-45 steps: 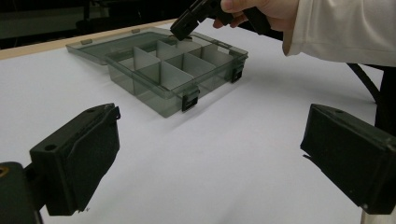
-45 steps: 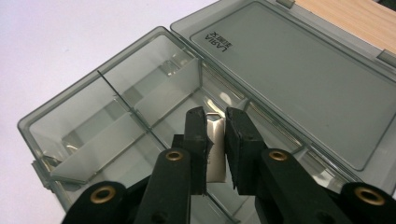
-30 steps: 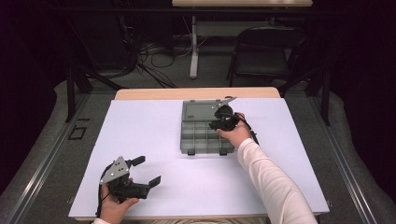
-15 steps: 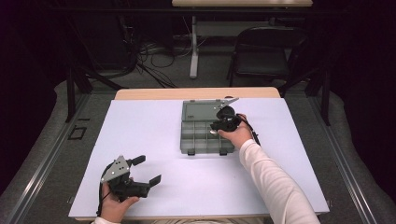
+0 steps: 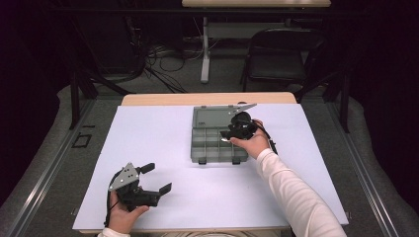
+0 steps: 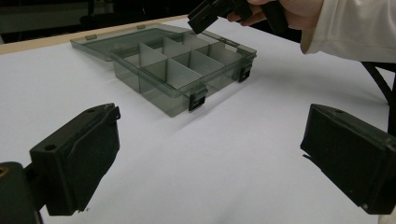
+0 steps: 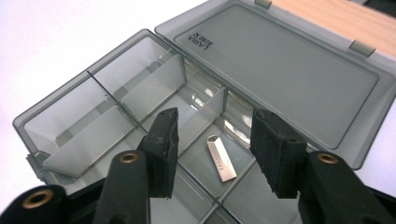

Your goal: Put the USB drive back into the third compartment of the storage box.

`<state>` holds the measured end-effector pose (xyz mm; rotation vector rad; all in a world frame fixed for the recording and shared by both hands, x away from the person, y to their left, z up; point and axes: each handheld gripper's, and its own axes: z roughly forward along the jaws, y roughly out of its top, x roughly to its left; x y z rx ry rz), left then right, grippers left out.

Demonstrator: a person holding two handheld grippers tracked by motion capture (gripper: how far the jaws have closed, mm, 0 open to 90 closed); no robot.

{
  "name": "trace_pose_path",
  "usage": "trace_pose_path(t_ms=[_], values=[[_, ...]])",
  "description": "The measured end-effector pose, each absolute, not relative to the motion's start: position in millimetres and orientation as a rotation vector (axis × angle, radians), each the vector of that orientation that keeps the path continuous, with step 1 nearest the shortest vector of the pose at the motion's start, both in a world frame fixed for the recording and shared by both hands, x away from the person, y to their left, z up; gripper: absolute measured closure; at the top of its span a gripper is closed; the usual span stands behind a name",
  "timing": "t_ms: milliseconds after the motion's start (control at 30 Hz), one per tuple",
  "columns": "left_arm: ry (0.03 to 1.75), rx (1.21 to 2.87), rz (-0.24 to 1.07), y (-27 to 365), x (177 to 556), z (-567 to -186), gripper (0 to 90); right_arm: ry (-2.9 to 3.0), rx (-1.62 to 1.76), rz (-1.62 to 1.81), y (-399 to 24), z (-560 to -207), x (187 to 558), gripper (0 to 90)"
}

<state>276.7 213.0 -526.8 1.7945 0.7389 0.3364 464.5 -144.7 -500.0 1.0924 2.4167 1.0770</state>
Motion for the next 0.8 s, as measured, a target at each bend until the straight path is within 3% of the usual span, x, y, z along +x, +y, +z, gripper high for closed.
trace_pose_path(t_ms=[300,667,700,800], values=[[0.748,1.795,0.336,212.7,279.8,-527.9,3.9,2.41,1.07,1.128,-143.7,-496.3,459.2,46.9],[0.748,1.797,0.337,211.7,278.5,-527.9,3.9,2.367,1.094,1.192,-148.8,-498.2,454.8,29.9],[0.75,1.791,0.339,212.2,278.1,-528.0,3.9,2.351,1.105,1.158,-149.1,-498.0,452.4,25.4],[0.748,1.795,0.335,213.1,278.3,-527.7,3.9,2.343,1.108,1.187,-151.4,-498.1,450.9,25.0]])
